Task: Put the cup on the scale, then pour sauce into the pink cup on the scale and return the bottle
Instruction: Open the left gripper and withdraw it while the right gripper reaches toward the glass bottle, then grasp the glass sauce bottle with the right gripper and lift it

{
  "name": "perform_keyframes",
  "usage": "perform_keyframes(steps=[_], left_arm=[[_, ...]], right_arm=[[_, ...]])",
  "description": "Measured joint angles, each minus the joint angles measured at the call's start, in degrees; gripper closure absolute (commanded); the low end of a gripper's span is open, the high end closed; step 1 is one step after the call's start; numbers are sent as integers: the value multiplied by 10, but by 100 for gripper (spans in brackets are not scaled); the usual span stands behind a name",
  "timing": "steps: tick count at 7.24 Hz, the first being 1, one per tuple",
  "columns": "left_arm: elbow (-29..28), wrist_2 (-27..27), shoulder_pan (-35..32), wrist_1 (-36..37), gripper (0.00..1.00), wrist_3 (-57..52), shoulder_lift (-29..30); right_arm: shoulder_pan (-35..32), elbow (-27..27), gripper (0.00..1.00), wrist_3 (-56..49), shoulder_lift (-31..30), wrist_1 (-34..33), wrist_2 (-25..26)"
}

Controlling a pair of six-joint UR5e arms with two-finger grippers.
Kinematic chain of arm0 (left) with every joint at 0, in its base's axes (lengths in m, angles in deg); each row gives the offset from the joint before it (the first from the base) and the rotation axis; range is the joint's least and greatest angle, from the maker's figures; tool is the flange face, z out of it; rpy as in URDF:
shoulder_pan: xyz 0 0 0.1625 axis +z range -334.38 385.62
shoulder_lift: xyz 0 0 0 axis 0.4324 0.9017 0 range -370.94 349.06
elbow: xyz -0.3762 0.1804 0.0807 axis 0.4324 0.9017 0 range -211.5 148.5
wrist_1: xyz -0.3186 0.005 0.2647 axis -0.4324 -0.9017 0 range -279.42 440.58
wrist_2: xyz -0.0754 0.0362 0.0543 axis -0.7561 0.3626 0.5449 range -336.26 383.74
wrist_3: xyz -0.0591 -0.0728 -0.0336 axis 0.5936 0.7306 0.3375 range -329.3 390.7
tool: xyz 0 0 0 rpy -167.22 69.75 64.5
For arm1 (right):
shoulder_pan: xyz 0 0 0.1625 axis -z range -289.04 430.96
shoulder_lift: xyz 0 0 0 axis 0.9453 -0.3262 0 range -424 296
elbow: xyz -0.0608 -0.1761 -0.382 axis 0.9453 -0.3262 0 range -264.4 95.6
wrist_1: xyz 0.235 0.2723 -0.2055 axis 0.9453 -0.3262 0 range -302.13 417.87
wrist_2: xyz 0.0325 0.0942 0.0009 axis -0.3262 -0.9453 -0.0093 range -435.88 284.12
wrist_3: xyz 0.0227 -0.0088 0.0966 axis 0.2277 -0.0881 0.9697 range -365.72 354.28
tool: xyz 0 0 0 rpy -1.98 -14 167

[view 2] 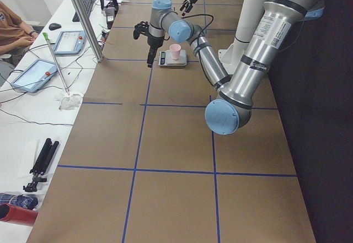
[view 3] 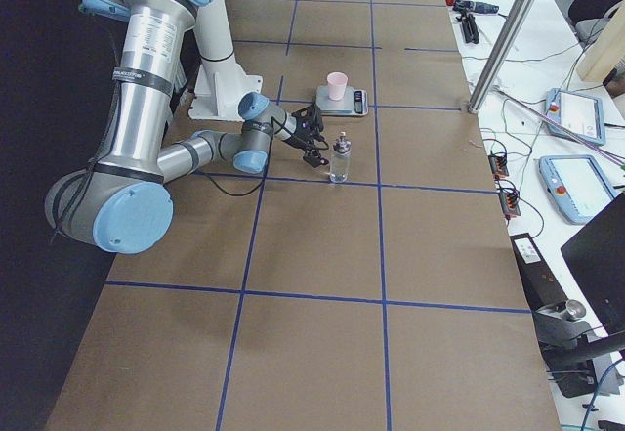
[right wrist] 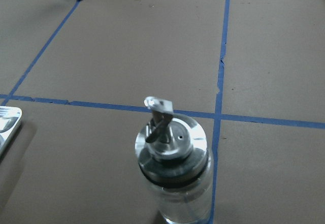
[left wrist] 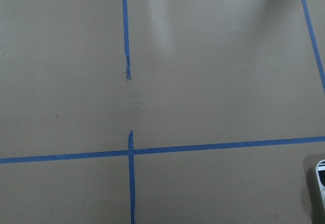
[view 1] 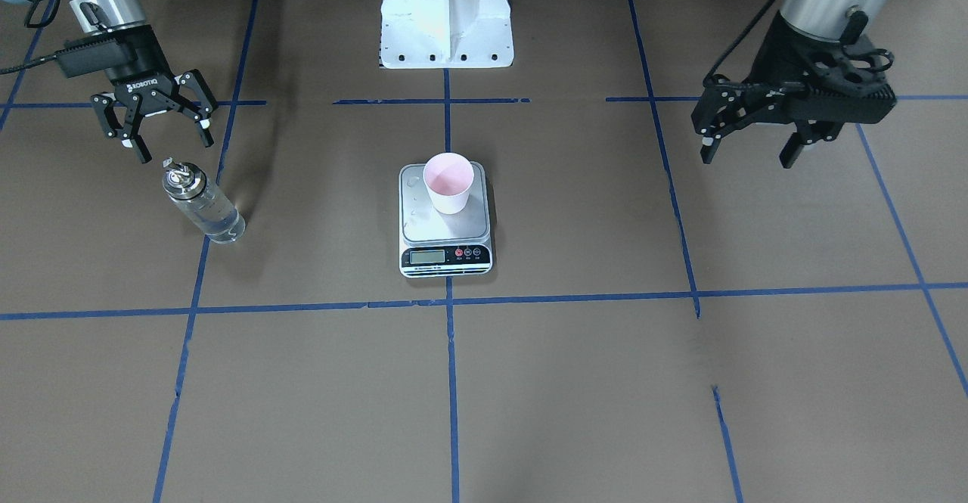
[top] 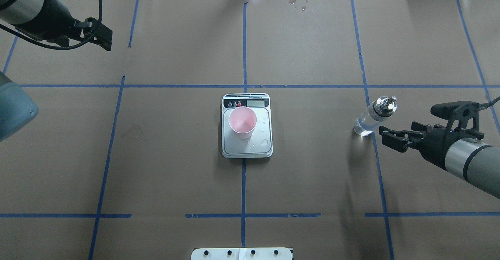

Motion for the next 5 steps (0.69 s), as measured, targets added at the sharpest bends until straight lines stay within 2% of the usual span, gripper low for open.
perform_keyframes(steps=[5], left_arm=[[-4,0,-86,-9,0,-267,-81]], right_arm=[[57,-48,0,-18,31,22,124]])
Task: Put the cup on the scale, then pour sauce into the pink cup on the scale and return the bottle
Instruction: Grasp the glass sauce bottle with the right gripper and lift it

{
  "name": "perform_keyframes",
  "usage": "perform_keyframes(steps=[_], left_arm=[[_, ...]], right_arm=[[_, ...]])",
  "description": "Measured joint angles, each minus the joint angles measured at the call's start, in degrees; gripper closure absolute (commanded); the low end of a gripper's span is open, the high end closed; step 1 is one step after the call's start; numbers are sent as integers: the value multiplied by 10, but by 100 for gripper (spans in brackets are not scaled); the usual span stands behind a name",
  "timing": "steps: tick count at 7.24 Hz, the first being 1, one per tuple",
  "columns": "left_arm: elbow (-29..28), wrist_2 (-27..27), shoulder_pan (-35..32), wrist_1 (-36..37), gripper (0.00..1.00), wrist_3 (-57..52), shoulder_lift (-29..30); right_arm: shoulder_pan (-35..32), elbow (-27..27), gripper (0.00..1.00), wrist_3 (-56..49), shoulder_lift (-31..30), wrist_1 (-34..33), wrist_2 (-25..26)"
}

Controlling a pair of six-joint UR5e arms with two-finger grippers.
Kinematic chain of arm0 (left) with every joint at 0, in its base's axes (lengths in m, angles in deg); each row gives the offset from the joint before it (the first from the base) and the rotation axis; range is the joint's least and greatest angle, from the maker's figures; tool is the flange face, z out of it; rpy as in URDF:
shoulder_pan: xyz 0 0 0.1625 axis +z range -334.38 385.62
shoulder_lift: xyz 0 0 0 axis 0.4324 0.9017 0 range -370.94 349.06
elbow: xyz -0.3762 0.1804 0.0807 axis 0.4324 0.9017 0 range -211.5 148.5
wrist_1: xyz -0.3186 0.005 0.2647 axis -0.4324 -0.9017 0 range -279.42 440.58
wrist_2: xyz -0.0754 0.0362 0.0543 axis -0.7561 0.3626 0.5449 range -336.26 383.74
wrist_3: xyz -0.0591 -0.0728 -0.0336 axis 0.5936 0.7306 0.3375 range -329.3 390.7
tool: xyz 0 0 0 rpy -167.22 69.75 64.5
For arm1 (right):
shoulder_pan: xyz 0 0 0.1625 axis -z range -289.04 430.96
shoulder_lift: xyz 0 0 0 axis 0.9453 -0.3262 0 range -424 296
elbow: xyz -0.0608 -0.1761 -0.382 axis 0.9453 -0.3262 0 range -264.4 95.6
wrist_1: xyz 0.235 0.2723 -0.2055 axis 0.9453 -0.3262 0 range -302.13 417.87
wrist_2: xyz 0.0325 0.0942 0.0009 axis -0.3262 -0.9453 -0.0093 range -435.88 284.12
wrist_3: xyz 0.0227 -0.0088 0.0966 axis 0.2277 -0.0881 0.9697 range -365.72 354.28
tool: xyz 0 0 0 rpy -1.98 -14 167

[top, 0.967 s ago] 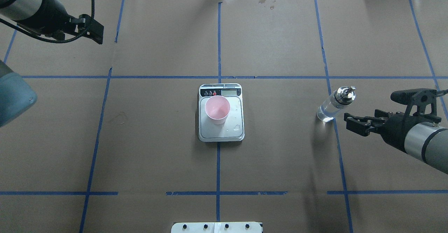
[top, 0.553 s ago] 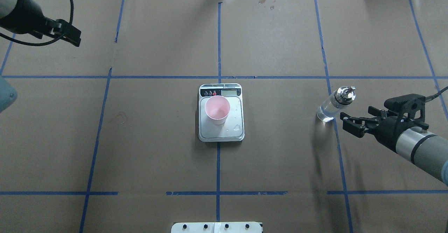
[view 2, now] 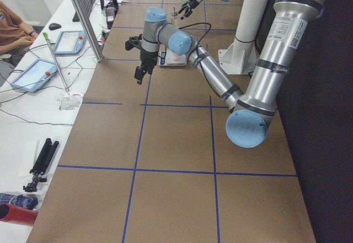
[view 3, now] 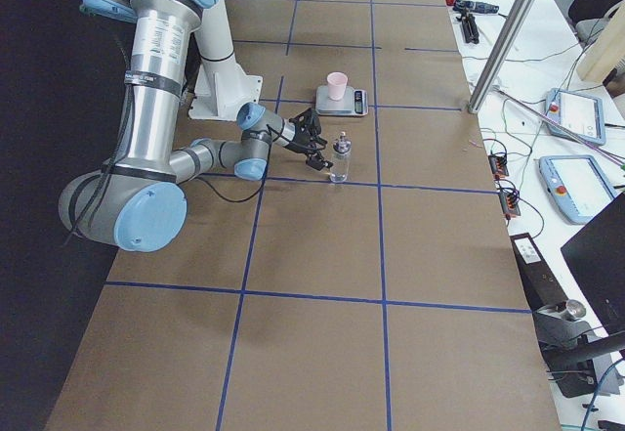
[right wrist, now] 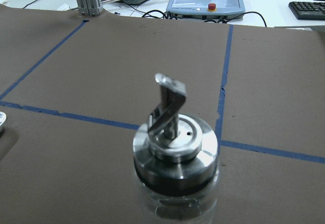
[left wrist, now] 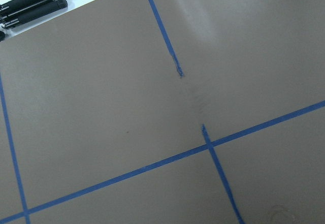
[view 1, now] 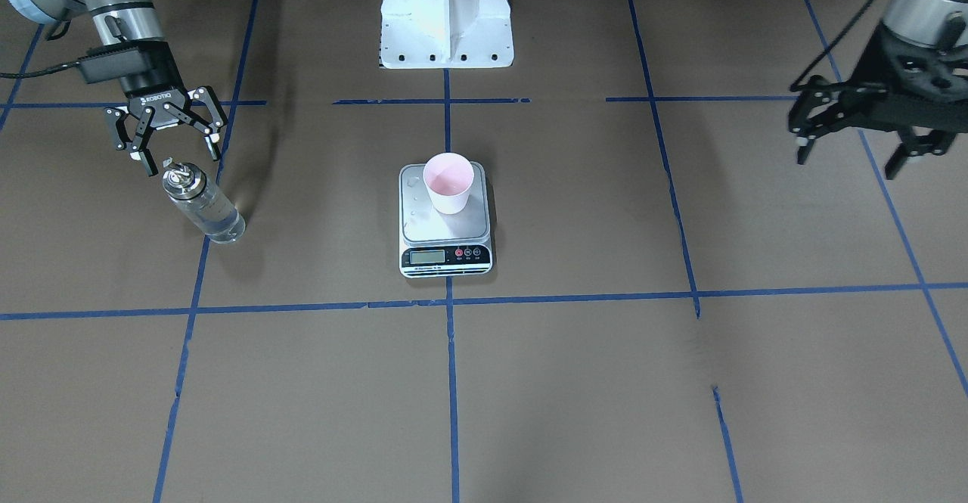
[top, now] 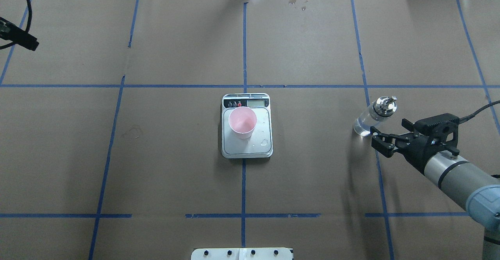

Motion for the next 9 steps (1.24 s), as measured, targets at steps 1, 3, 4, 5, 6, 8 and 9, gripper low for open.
perform_keyframes(steps=[1,3,4,5,6,8,9], left_arm=[[-3,1,-11,-17,0,-26,-16],[-9,9,-27,-54,0,-67,-48],[-11,12,-32,-61,0,-76,-56],[-13,13,-36,-64,0,-80,-58],[-15,13,-38,-65,0,-81,-59],[-19,13,-39,-66,0,-82,-59],[-20,13,-39,-66,0,-82,-59]], right_arm=[[6,-12,0,-8,7,1,15],[8,-24,0,-26,14,4,28],[9,-29,0,-31,16,5,29],[9,-40,0,-34,26,6,29],[9,-56,0,-36,46,7,29],[6,-71,0,-45,64,7,30],[2,-76,0,-54,66,7,30]])
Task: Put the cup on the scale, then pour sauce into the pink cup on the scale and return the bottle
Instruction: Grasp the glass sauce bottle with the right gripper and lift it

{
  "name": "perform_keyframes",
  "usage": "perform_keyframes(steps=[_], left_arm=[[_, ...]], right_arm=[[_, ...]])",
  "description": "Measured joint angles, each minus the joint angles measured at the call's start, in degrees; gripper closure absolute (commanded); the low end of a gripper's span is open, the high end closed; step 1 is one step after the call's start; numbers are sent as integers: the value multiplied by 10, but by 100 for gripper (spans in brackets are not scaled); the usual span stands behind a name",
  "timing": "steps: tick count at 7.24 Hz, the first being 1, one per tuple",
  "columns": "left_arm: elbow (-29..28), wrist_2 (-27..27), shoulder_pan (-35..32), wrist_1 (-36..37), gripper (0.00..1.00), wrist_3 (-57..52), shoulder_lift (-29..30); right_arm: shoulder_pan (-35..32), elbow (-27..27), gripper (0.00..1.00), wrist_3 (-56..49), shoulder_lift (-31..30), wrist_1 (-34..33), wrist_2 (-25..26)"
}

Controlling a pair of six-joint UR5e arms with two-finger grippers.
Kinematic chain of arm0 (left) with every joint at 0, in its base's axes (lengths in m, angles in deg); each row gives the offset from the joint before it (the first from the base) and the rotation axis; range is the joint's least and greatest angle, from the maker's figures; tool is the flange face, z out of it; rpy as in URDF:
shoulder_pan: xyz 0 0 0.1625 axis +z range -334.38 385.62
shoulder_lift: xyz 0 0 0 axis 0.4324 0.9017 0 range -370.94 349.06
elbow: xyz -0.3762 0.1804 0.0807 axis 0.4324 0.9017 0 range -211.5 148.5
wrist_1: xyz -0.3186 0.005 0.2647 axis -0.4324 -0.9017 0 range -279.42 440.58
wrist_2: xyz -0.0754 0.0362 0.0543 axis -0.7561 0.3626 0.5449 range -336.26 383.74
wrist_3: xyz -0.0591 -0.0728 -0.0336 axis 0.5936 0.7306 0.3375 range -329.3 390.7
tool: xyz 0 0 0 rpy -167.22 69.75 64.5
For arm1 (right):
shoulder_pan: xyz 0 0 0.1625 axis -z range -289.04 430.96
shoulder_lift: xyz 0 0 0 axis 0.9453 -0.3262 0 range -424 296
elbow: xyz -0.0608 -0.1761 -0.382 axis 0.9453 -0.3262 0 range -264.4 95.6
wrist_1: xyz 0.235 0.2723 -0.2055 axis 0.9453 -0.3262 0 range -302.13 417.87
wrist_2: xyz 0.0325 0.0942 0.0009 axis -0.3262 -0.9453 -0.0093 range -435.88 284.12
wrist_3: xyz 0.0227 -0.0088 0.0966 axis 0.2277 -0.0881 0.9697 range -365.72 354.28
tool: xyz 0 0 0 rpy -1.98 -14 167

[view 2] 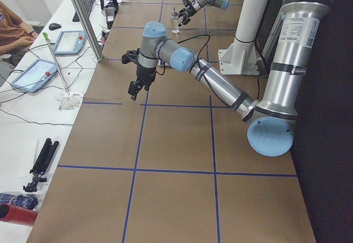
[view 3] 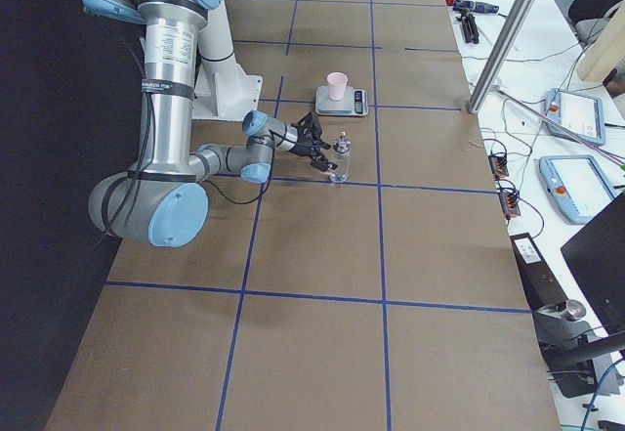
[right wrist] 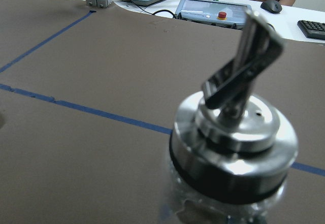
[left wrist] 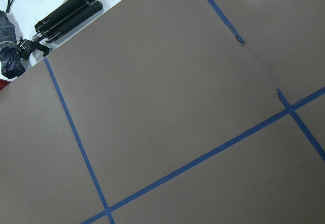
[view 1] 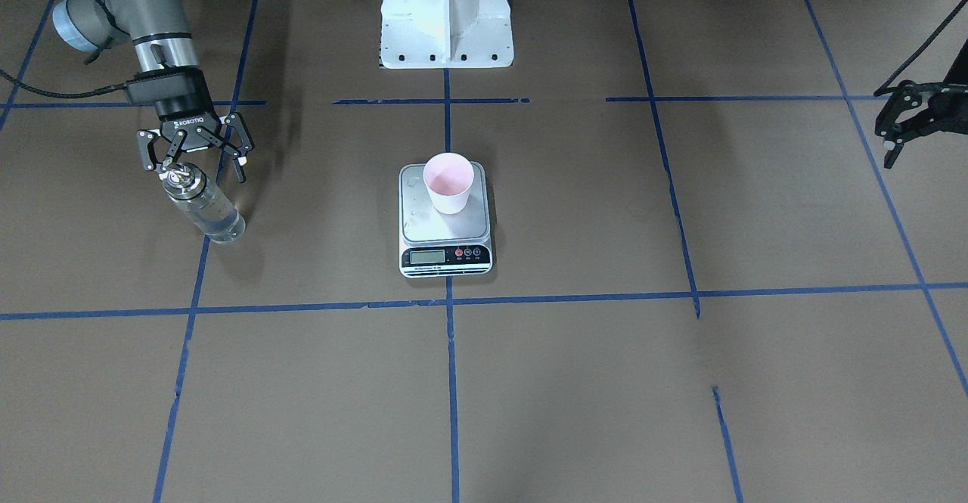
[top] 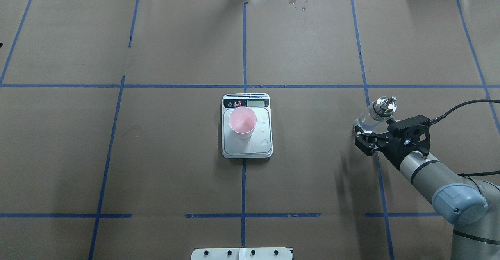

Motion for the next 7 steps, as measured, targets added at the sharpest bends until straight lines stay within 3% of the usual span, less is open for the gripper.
perform_keyframes(steps=[5,7], left_arm=[[-2,0,-1,0,0,2,2],[-1,0,-3,0,0,3,4]], right_arm=[[-21,-41,0,-9,30,1,-3],[-28,-67,0,-21,38,36,-4]])
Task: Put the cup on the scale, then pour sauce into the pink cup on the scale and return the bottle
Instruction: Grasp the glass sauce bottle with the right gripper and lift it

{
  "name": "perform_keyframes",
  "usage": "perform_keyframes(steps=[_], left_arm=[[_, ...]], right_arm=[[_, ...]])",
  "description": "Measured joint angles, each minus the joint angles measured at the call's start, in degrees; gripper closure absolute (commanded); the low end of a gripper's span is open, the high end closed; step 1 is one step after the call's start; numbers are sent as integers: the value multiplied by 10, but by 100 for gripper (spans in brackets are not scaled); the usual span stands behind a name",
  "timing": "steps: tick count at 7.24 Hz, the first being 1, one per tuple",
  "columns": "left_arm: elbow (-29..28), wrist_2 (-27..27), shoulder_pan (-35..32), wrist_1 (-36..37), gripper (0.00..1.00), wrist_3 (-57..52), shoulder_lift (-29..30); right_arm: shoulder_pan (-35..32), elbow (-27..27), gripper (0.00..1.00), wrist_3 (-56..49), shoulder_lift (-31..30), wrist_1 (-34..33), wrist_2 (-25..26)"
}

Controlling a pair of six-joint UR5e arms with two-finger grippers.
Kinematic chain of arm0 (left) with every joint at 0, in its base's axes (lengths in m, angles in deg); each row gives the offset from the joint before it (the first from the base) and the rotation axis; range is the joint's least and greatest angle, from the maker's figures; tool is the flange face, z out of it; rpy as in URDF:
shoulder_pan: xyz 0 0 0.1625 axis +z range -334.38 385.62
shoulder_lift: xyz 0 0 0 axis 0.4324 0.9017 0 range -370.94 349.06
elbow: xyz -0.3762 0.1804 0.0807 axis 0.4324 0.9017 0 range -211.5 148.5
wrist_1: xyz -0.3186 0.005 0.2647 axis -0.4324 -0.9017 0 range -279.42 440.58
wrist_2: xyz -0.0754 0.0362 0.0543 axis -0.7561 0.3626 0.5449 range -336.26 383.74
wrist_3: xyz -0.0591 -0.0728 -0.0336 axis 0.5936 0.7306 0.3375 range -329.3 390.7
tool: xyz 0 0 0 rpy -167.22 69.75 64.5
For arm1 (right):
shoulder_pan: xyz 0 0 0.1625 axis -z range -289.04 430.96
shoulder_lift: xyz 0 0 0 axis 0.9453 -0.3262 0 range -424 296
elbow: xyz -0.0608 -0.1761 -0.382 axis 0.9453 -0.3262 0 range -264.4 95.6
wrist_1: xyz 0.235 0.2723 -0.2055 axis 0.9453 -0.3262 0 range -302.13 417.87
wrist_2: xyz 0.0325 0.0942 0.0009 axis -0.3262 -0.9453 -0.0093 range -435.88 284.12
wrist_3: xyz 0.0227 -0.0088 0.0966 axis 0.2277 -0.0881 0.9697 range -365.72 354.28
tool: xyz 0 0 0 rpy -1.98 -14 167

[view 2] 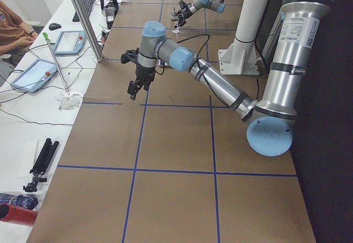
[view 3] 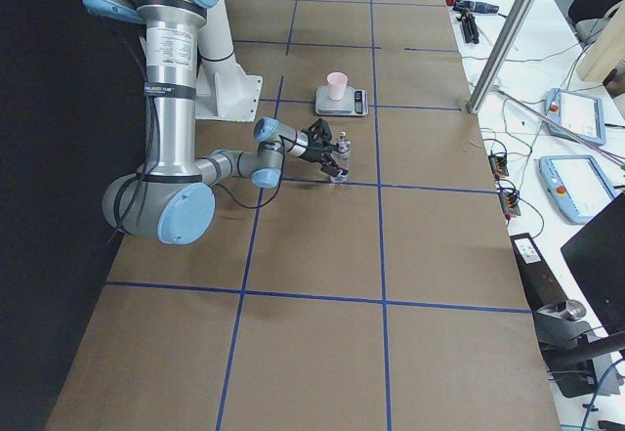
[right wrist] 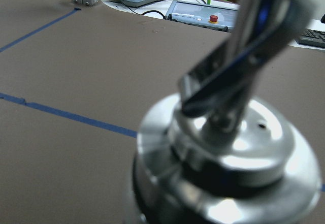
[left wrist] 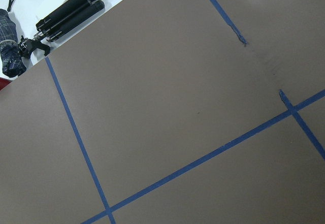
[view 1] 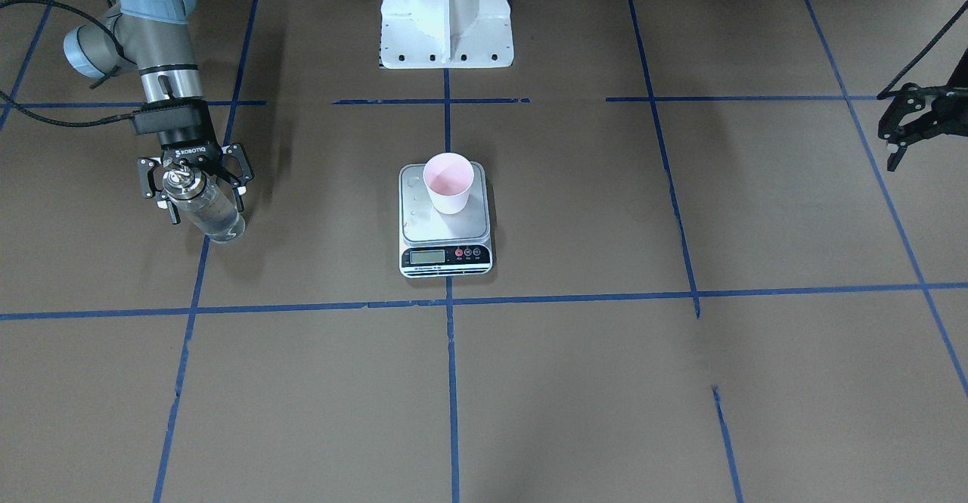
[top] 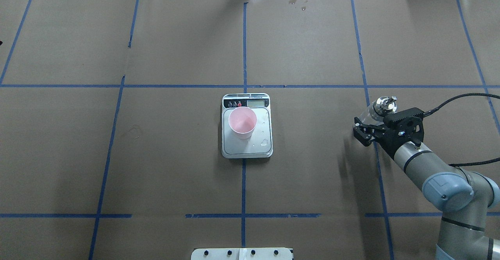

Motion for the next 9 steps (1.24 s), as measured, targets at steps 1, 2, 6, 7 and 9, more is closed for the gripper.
perform_keyframes(steps=[1,2,6,7,9], left_arm=[[0,0,0,0,0,1,1],[0,0,-1,0,0,2,1],[4,-1,-2,1,0,5,1],[6,-1,-2,2,0,8,0],[9,-1,-2,2,0,21,0]], right_arm=[[-3,-11,0,-11,4,20,-1],[-5,-17,0,-16,10,29,-1],[-6,-20,100,-18,21,36,-2],[-6,-19,100,-17,24,37,-2],[-10,-4,100,-16,30,37,-7]])
